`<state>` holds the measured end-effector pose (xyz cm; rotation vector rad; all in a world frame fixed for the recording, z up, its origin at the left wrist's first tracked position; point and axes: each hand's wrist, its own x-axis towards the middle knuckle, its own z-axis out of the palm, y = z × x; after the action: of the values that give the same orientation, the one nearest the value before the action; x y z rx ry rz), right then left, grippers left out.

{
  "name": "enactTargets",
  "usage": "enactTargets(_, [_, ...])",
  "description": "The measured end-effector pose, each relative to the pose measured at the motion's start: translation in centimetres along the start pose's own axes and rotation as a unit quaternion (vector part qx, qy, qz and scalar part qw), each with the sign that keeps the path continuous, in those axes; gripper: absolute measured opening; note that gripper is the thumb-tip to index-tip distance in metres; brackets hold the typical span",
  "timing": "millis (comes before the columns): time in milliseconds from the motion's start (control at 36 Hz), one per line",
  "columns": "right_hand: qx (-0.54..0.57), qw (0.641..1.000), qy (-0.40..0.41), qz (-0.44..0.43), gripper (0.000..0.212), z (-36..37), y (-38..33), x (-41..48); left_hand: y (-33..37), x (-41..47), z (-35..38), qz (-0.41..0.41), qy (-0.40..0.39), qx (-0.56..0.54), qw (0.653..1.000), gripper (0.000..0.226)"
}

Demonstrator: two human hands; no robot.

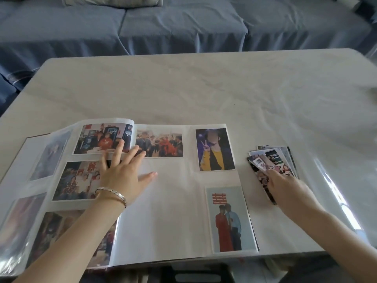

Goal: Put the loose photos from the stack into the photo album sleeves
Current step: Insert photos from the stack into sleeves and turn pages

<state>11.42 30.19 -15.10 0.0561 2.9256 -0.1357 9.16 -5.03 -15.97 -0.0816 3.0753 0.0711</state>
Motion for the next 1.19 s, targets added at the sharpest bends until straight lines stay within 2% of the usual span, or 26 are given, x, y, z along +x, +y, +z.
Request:
enactTargets(56, [0.026, 1.000, 0.007, 0.016, 0.031, -0.6, 0.1, 0.0, 0.0, 0.0, 0.0, 0.000, 0.006, -0.003, 1.000, 0.068])
enactTargets(111, [0.082, 0.994, 0.065, 0.001, 0.043, -1.2, -0.7, -0.5, 0.1, -0.1, 0.0, 0.001, 0.007, -0.003, 1.000, 0.068])
enactTargets(194, [0.136, 0.968, 0.181, -0.105, 0.045, -1.9, -3.0, -1.4, 0.1, 0.0, -0.2, 0.007, 0.004, 0.000, 1.000, 0.070])
enactTargets(222, [0.141, 0.964, 0.172, -0.144, 0.045, -1.9, -3.9, -1.6, 0.1, 0.0, -0.2, 0.008, 0.002, 0.002, 1.000, 0.071])
enactTargets(278, [0.131, 0.967, 0.092, -0.197, 0.048, -1.7, -5.4, -2.0, 0.2, 0.0, -0.3, 0.008, 0.000, 0.003, 1.000, 0.071])
enactTargets(389, [0.021, 0.961, -0.011, -0.276, 0.052, 0.1, -7.1, -1.8, 0.2, -0.1, -0.3, 0.002, -0.004, -0.007, 1.000, 0.067])
enactTargets(528, [0.087, 0.968, -0.049, -0.232, 0.055, 0.0, -8.6, -0.8, 0.1, 0.0, -0.2, 0.000, 0.005, -0.026, 1.000, 0.065])
enactTargets(667, [0.016, 0.983, -0.055, -0.172, 0.088, -0.1, -8.3, 0.7, 0.2, 0.0, -0.2, 0.001, 0.005, -0.027, 1.000, 0.065])
enactTargets(806, [-0.002, 0.991, -0.064, -0.120, 0.107, -0.2, -8.1, 1.5, 0.1, -0.1, -0.2, 0.004, 0.010, -0.029, 1.000, 0.064])
enactTargets(889, [0.059, 0.990, -0.065, -0.106, 0.094, -0.2, -7.9, 1.4, 0.1, -0.1, -0.2, 0.005, 0.010, -0.035, 0.999, 0.064])
enactTargets(1000, [0.161, 0.982, -0.011, -0.100, 0.034, -0.8, -7.4, 1.1, 0.0, 0.0, -0.2, 0.005, 0.006, -0.039, 0.999, 0.064])
enactTargets(1056, [0.198, 0.977, -0.013, -0.077, 0.017, -1.5, -7.1, 1.4, -0.1, 0.0, -0.1, 0.005, 0.008, -0.044, 0.999, 0.062])
enactTargets(1111, [0.212, 0.976, -0.014, -0.051, 0.017, -2.3, -6.8, 1.9, -0.1, 0.0, 0.0, 0.007, 0.013, -0.047, 0.999, 0.060])
enactTargets(1194, [0.207, 0.978, 0.005, -0.034, 0.037, -3.7, -6.7, 2.7, -0.2, 0.0, 0.1, 0.008, 0.017, -0.048, 0.999, 0.060])
